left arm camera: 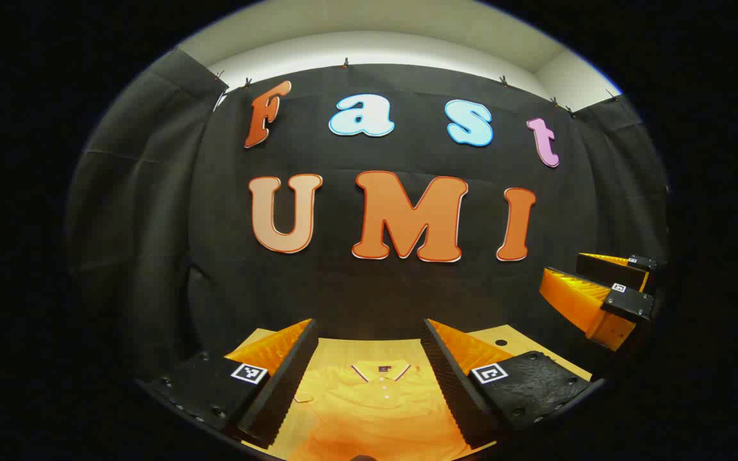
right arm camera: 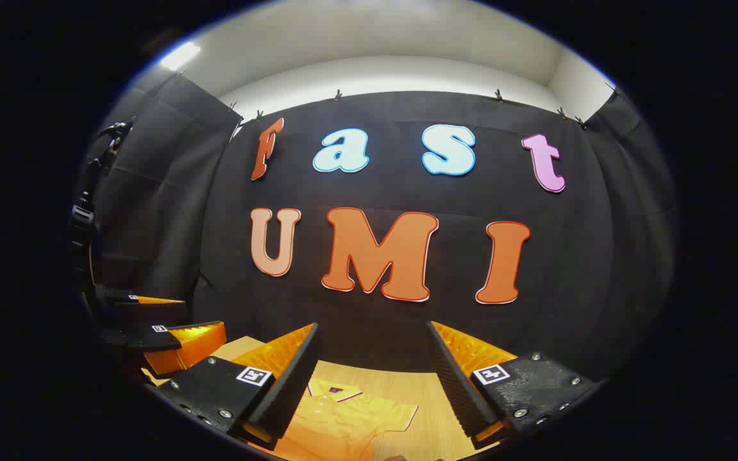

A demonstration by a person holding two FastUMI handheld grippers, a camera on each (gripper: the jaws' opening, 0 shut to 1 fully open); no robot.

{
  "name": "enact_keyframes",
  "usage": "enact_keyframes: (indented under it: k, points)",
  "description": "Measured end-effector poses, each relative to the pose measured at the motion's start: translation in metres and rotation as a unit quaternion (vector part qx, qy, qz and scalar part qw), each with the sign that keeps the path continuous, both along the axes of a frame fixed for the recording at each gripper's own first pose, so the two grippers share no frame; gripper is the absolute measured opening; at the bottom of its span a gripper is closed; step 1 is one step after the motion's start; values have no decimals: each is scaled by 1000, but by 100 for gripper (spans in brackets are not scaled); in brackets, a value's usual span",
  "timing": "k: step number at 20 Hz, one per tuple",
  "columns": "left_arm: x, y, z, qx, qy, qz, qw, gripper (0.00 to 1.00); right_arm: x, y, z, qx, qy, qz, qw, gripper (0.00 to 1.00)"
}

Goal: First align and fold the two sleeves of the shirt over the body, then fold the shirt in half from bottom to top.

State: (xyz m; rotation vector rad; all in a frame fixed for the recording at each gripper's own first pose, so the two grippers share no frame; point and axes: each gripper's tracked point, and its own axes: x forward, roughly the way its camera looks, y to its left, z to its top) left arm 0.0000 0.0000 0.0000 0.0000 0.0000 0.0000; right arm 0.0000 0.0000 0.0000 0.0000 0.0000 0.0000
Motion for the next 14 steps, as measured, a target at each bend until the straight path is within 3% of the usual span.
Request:
enact_keyframes:
  k: [4, 8, 9, 10, 14]
  points:
    - [-9, 3, -2, 45, -17, 18, 999, 100, -11, 5, -15, 5, 7, 21, 1000, 98]
    - [-17, -8, -9, 28, -26, 23, 999, 99, -19, 0, -30, 0, 26, 23, 999, 98]
    - [-21, -8, -9, 30, -31, 28, 999, 100, -20, -4, -31, 5, 29, 21, 999, 94]
    - [-24, -10, -8, 32, -35, 31, 998, 100, -24, -6, -32, 9, 30, 20, 999, 98]
    - [-38, -17, 2, 35, -59, 36, 997, 100, -33, -27, -19, 15, -1, 4, 1000, 98]
